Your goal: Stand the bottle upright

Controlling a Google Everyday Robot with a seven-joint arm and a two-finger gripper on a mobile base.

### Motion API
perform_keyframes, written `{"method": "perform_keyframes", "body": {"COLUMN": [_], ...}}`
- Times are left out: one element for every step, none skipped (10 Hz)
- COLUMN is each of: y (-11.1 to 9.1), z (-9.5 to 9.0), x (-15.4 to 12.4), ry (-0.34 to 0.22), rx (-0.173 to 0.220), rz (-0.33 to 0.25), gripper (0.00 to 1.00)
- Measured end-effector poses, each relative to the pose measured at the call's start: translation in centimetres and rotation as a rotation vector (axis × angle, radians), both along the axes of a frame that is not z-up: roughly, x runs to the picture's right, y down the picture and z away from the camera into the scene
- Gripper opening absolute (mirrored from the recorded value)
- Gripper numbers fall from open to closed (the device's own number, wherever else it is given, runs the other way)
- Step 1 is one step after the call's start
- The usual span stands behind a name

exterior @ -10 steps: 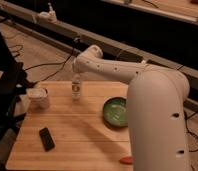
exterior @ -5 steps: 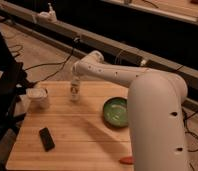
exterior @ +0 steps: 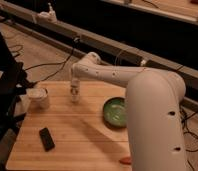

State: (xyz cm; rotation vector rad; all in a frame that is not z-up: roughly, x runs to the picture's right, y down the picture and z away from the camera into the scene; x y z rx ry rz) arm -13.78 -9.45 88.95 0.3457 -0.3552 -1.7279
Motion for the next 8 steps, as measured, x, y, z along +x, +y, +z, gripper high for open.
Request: {"method": "perform_keyframes", "body": {"y": [0.3, 0.4, 0.4, 0.5, 0.6, 0.8, 0.9, 0.8], "z": [-0.5, -1.0, -1.9, -2.4, -3.1, -3.7, -4.1, -4.1], "x": [-0.4, -0.8, -1.3, -1.5, -1.7, -2.1, -2.2, -1.9], "ry": [-0.002, -0.01, -0.022, -0.028, -0.04, -0.062, -0.077, -0.075], "rx": [0.004, 0.01, 0.022, 0.026, 0.029, 0.023, 0.02, 0.02], "rz": [-0.015, -0.023, -0.036, -0.042, -0.046, -0.042, -0.037, -0.036], "gripper": [0.79, 0.79, 0.79, 0.79, 0.79, 0.79, 0.79, 0.79]}}
